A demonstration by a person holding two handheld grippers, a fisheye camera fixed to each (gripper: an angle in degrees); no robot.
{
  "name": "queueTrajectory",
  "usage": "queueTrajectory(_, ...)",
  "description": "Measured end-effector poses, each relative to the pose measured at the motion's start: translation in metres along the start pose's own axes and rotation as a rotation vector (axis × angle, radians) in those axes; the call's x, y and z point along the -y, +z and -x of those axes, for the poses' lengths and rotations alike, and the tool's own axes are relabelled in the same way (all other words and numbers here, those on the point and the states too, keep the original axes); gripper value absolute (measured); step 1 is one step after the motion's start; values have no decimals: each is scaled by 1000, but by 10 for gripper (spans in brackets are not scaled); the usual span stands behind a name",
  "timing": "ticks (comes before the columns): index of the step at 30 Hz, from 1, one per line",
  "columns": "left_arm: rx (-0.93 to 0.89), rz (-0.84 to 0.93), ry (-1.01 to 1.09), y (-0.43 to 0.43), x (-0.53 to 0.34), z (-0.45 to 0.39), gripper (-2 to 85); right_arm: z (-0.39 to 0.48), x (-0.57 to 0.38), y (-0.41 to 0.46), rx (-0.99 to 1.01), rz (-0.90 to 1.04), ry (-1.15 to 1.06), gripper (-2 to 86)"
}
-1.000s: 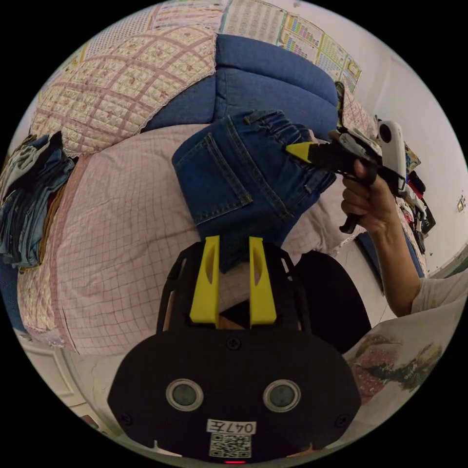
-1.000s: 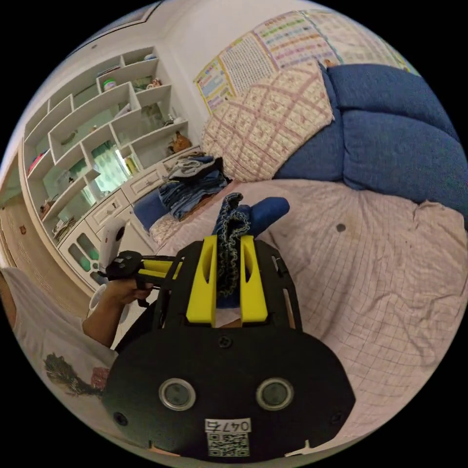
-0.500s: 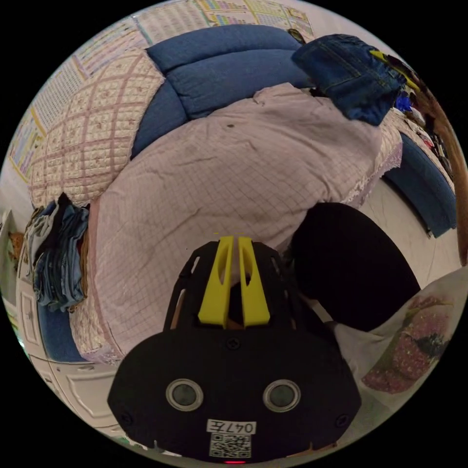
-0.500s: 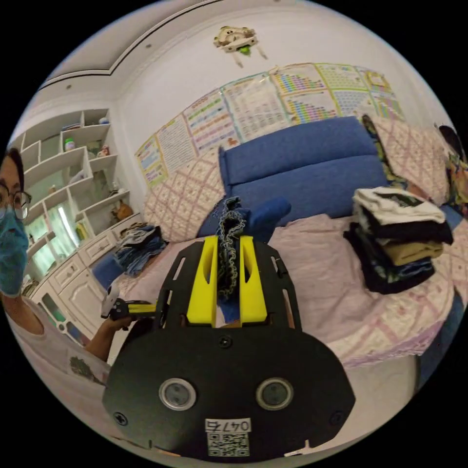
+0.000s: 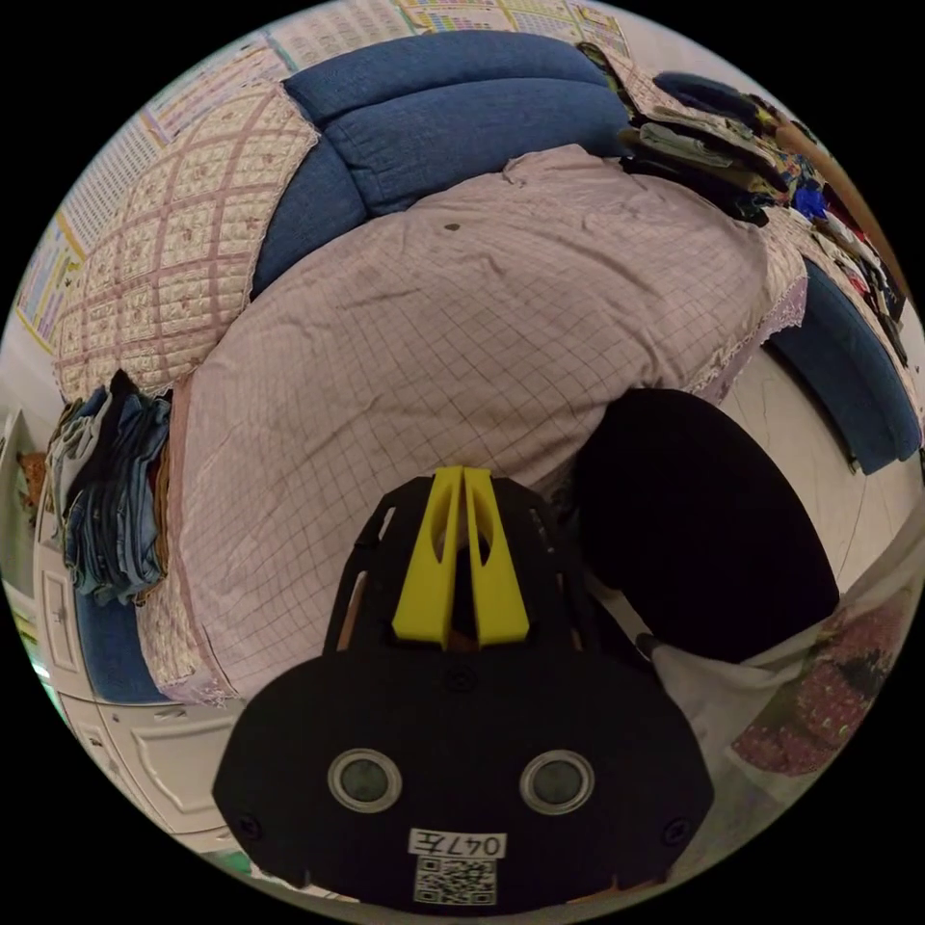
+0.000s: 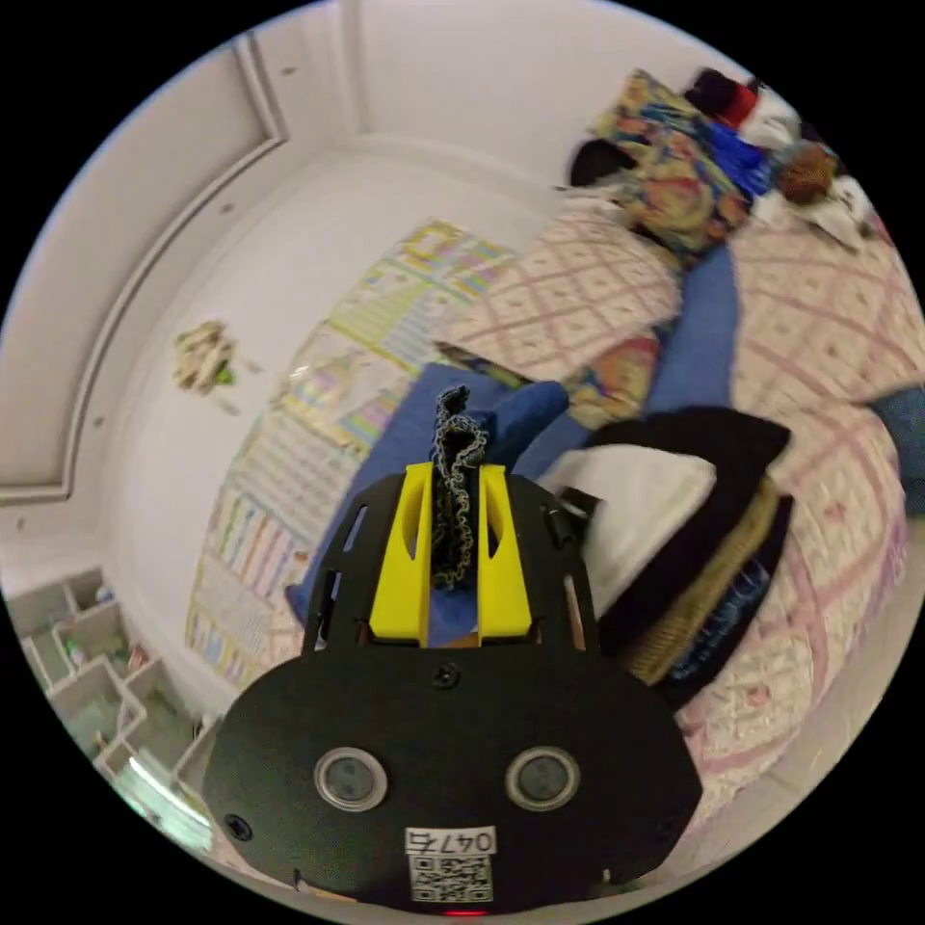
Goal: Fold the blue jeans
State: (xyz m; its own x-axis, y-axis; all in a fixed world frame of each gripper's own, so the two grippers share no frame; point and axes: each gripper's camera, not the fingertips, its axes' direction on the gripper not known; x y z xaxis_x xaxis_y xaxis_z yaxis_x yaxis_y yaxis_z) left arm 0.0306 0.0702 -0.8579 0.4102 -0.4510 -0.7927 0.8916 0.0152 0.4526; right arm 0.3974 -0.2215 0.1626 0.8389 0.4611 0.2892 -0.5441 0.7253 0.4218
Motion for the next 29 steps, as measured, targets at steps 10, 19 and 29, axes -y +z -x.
queueTrajectory(10,31,-2,13,-11,107,3,-10,62,3,-64,-21,1,-3,69)
queueTrajectory(19,52,-19,34,-42,238,22,-10,344,-77,-145,-422,-182,-720,-3)
queueTrajectory(29,61,-76,-61,-125,401,94,-8,626,-323,-186,-39,-253,-1318,10)
